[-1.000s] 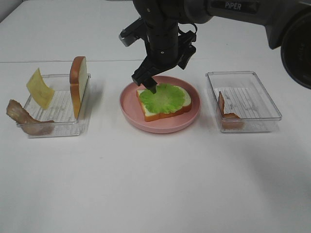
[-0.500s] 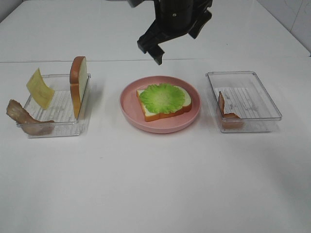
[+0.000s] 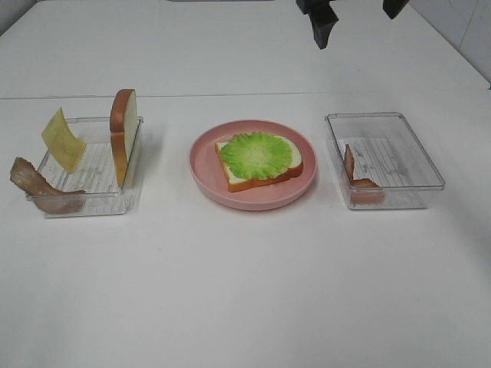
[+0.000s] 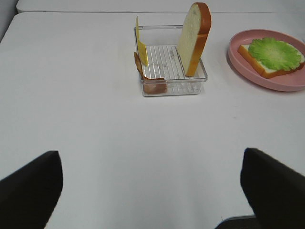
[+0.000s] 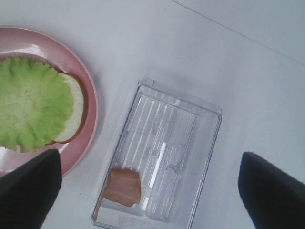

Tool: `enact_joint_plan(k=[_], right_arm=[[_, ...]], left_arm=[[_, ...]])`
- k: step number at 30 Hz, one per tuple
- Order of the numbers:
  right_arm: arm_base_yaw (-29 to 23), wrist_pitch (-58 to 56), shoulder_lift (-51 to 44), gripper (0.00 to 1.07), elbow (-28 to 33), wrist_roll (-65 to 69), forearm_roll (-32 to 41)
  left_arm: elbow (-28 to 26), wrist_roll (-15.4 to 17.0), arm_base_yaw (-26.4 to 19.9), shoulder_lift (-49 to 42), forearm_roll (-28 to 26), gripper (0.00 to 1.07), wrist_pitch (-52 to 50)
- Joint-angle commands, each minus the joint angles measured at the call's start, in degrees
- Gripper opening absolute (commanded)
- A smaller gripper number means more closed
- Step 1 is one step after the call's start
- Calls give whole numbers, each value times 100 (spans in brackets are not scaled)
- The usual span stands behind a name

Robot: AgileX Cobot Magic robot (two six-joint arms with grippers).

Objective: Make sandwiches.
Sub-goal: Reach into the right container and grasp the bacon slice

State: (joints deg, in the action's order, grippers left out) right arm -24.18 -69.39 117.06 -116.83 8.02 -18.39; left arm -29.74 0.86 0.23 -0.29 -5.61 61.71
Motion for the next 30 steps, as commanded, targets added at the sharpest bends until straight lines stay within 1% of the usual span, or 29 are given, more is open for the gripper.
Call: enact_joint_plan(k=[1, 2, 5, 7, 8, 10, 11, 13, 14, 15, 20, 30], right_arm=[[304, -693, -29, 99, 178, -155, 504], [309, -693, -29, 99, 413, -166, 510], [309, -682, -29, 99, 550, -166, 504], [298, -476, -29, 99, 1071, -115, 590], [298, -476, -29, 99, 1071, -115, 590], [298, -246, -29, 98, 1461, -46, 607], [298, -246, -29, 98, 1461, -46, 607], [298, 52, -29, 98, 1776, -29, 665], [298, 52, -29, 98, 1776, -29, 665], [298, 218, -23, 98, 1942, -29, 728], [298, 487, 103, 98, 2166, 11, 791], [298, 596, 573, 97, 2194, 97, 808]], left_arm=[[11, 6, -11, -74, -34, 93, -23], [11, 6, -11, -74, -34, 93, -23], [11, 6, -11, -74, -34, 93, -23], [11, 6, -11, -74, -34, 93, -23], [11, 6, -11, -74, -34, 93, -23], [11, 6, -11, -74, -34, 93, -23], [11, 6, -11, -74, -34, 93, -23], [11, 6, -11, -74, -34, 93, -23], [11, 6, -11, -74, -34, 93, -23], [11, 6, -11, -74, -34, 93, -23], [11, 6, -11, -74, -34, 93, -23], [11, 6, -11, -74, -34, 93, -23]])
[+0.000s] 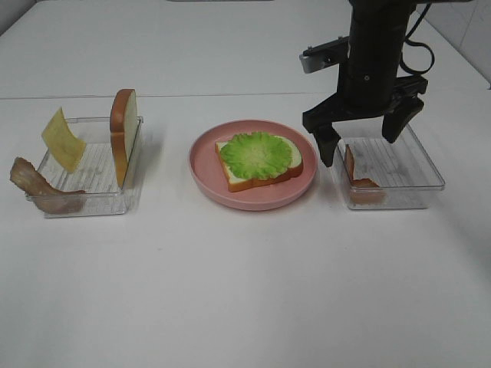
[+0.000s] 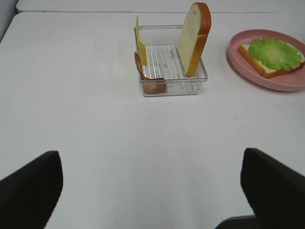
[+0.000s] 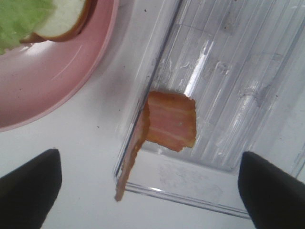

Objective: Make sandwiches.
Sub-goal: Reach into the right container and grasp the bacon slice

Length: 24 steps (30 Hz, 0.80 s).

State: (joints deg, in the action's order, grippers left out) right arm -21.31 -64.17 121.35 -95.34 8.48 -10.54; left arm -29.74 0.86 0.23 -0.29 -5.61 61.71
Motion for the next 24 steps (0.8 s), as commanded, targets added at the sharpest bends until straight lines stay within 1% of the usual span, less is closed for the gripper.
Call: enact_joint_plan(k=[1, 3, 4, 5, 6, 7, 8, 9, 10, 11, 12, 13, 14, 15, 16, 17, 18, 19, 24], right_arm=[[11, 97, 235, 97, 46, 52, 29], [11, 97, 292, 96, 46, 52, 29], [11, 97, 309, 94, 46, 52, 29], [11, 97, 309, 94, 46, 52, 29], [11, 97, 309, 87, 46, 52, 29], [11, 97, 309, 87, 46, 52, 29], [11, 103, 304, 82, 46, 52, 23], [11, 103, 292, 71, 40, 46, 23], [11, 103, 292, 71, 40, 46, 23], [11, 103, 281, 57, 40, 46, 23], [11, 103, 281, 57, 40, 46, 23], [11, 103, 281, 50, 40, 46, 23], [11, 97, 281, 30, 40, 46, 23], [11, 97, 281, 30, 40, 46, 23], [11, 97, 281, 10, 40, 46, 23], [11, 97, 281, 2, 40, 46, 23], [11, 97, 281, 2, 40, 46, 23], [11, 92, 281, 0, 40, 40, 23], [11, -6, 275, 0, 23, -80, -6]], left_arm=[[11, 6, -11, -74, -34, 93, -23], [11, 6, -11, -74, -34, 93, -23], [11, 6, -11, -74, -34, 93, -23], [11, 6, -11, -74, -34, 93, -23], [11, 6, -11, -74, -34, 93, -23], [11, 6, -11, -74, -34, 93, -23], [11, 6, -11, -74, -34, 93, -23], [11, 6, -11, -74, -34, 93, -23], [11, 6, -11, -74, -34, 93, -23], [11, 6, -11, -74, -34, 93, -23], [11, 6, -11, -74, -34, 93, -23], [11, 6, -11, -74, -34, 93, -23], [11, 6, -11, -74, -34, 93, -23], [11, 6, -11, -74, -34, 93, -23], [11, 6, -11, -74, -34, 93, -23], [11, 6, -11, -74, -34, 93, -23], [11, 6, -11, -74, -34, 93, -23], [11, 6, -11, -74, -34, 93, -23], [11, 6, -11, -74, -34, 93, -23]])
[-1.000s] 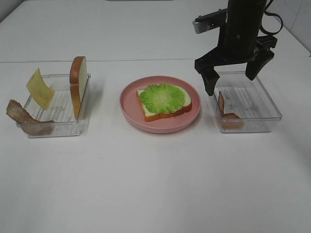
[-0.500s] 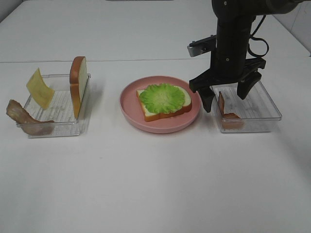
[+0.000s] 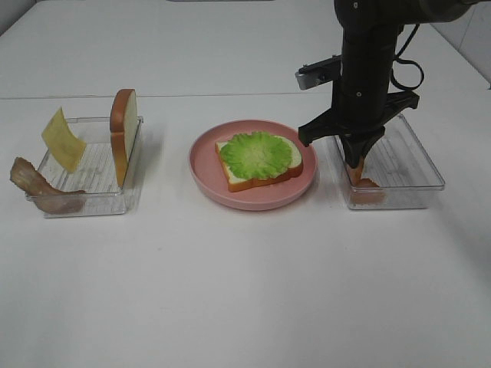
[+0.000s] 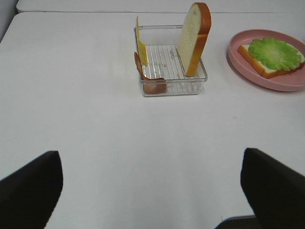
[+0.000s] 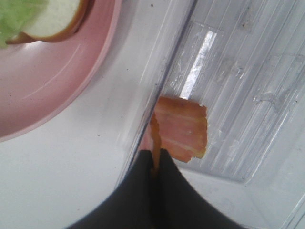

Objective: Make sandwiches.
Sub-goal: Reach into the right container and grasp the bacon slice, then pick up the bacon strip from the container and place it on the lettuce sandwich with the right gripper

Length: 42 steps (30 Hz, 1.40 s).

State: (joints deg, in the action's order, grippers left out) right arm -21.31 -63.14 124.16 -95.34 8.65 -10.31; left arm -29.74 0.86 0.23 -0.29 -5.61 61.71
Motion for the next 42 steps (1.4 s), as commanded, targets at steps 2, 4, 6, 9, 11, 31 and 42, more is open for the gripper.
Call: enact_joint_plan(k=[2, 4, 6, 9, 11, 31, 42], right_arm=[[11, -298, -17, 0, -46, -138, -80], [11, -367, -29, 0, -92, -166, -103], [11, -498, -103, 0, -223, -286, -109], [-6, -722, -258, 0, -493, -407, -120], [-11, -1060, -447, 0, -991, -487, -80], [-854, -802, -710, 0, -1753, -894, 1031], [-1748, -120, -418, 0, -1753, -865, 1134]], left_arm=[[11, 6, -11, -74, -34, 93, -23], [11, 6, -11, -74, -34, 93, -23], [11, 6, -11, -74, -34, 93, -23], [11, 6, -11, -74, -34, 93, -23], [11, 6, -11, -74, -34, 93, -23], [11, 6, -11, -74, -34, 93, -23], [11, 6, -11, -74, -34, 93, -23]])
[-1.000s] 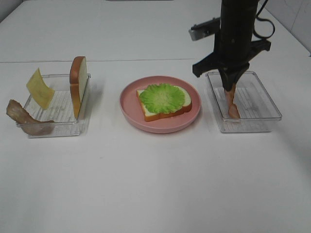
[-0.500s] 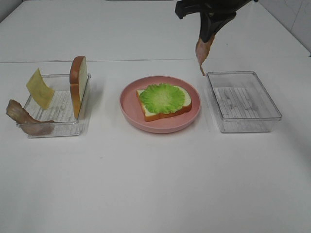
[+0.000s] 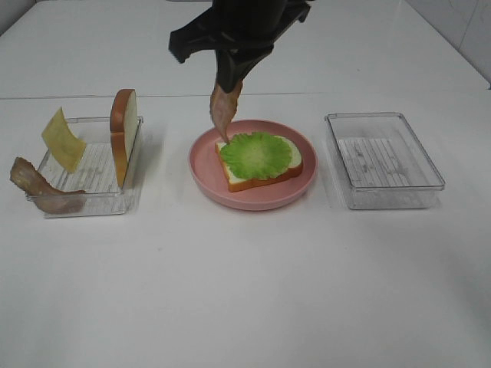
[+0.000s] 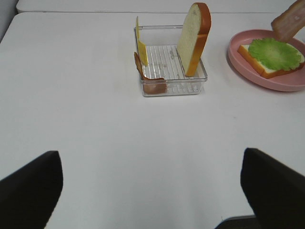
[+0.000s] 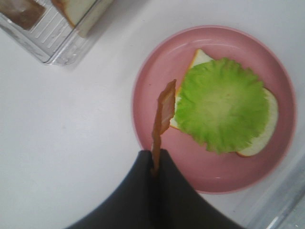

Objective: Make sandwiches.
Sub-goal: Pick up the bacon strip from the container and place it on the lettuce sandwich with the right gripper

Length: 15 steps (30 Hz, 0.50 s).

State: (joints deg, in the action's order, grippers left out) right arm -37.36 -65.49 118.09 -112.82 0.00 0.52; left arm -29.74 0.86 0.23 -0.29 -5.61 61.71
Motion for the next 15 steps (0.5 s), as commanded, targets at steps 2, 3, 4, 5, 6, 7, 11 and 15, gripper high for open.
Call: enact_joint_plan(k=[2, 3, 4, 5, 6, 7, 11, 15], right_arm=[[-218, 155, 309, 0, -6, -29, 52], [-264, 189, 367, 0, -6, -29, 46], [-264, 189, 367, 0, -6, -29, 46], [-269, 252, 498, 0, -6, -29, 40], [-258, 298, 642, 0, -6, -29, -6], [-258, 298, 642, 0, -6, -29, -6], [-252, 350, 859, 0, -6, 0, -854], [-241, 413, 968, 0, -6, 57, -1301]], left_arm=[[11, 6, -11, -74, -34, 93, -23], [11, 6, -11, -74, -34, 93, -23], [11, 6, -11, -74, -34, 93, -23], [11, 6, -11, -74, -34, 93, -23], [11, 6, -11, -74, -34, 93, -23], [11, 6, -11, -74, -34, 93, -23], [11, 6, -11, -74, -34, 93, -23], [11, 6, -11, -74, -34, 93, -23]])
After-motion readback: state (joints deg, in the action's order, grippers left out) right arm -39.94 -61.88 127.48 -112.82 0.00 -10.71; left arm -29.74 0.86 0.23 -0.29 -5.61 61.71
